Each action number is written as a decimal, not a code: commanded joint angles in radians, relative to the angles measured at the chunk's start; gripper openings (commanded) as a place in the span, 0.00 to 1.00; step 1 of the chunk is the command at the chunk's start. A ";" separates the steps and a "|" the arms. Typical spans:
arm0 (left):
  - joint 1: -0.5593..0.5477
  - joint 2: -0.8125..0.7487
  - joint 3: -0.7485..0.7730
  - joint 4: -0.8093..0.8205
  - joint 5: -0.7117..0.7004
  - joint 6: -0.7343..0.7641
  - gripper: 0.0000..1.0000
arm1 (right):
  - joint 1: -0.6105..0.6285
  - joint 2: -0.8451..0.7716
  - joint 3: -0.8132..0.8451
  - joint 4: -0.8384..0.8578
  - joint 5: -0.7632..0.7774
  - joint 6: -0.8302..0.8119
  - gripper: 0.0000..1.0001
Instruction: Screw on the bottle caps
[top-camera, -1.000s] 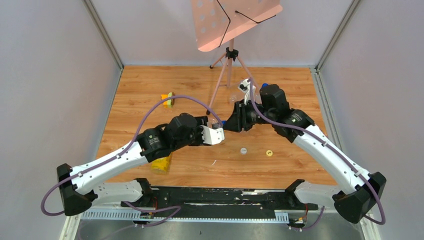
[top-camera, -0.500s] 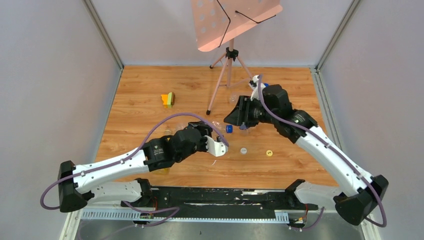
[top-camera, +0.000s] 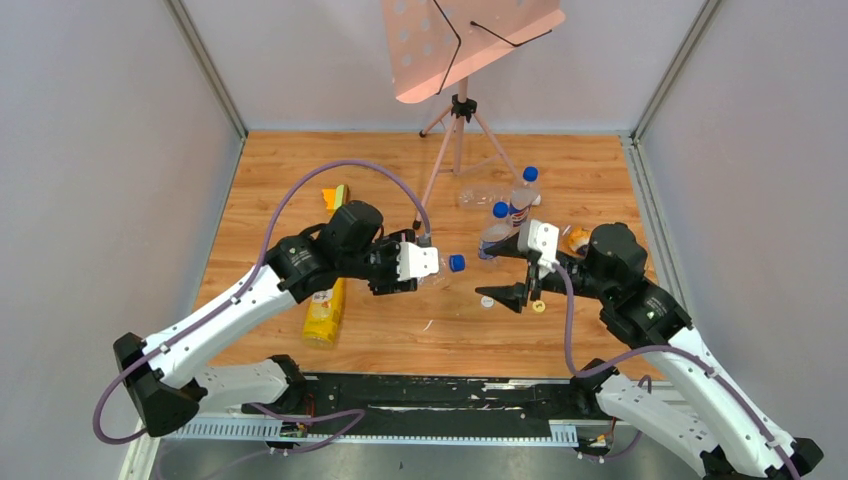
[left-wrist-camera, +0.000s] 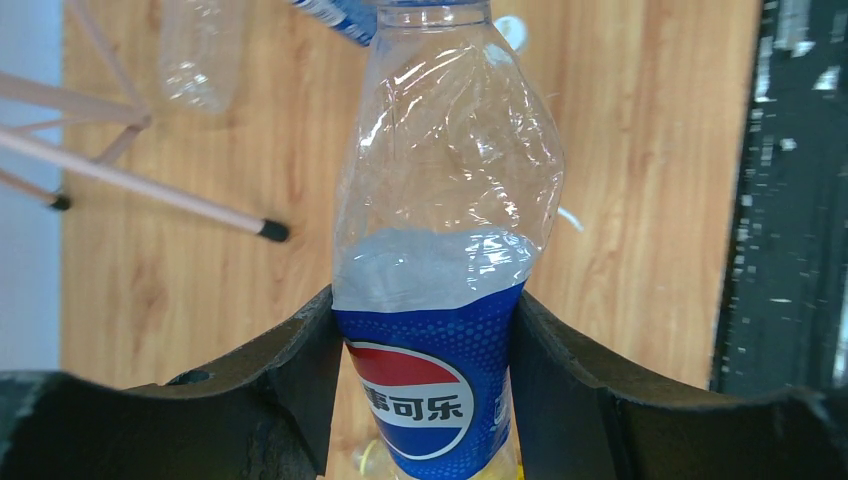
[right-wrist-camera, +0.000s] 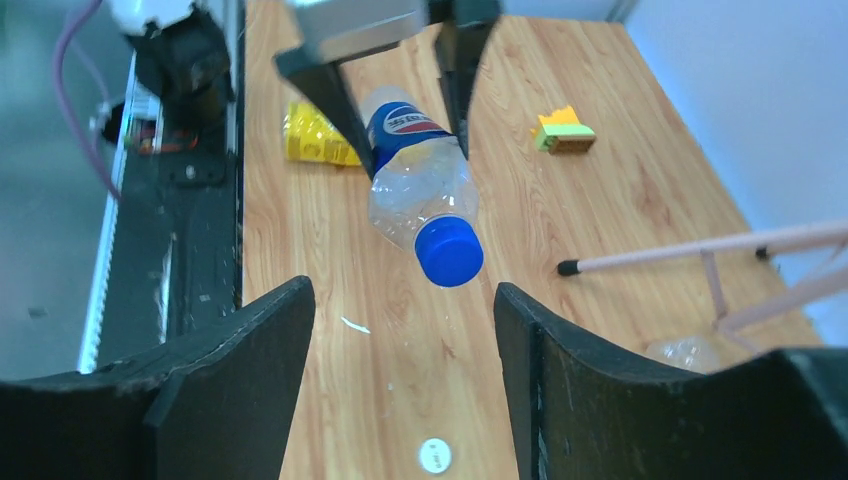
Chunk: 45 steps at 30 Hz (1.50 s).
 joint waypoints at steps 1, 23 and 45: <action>0.016 0.041 0.097 -0.125 0.254 -0.007 0.00 | 0.001 -0.030 -0.037 0.015 -0.209 -0.323 0.67; 0.016 0.102 0.171 -0.153 0.372 0.025 0.00 | 0.001 0.143 0.070 -0.157 -0.336 -0.431 0.31; -0.274 -0.081 -0.098 0.327 -0.420 0.091 0.00 | 0.002 0.502 0.313 -0.210 0.251 0.887 0.00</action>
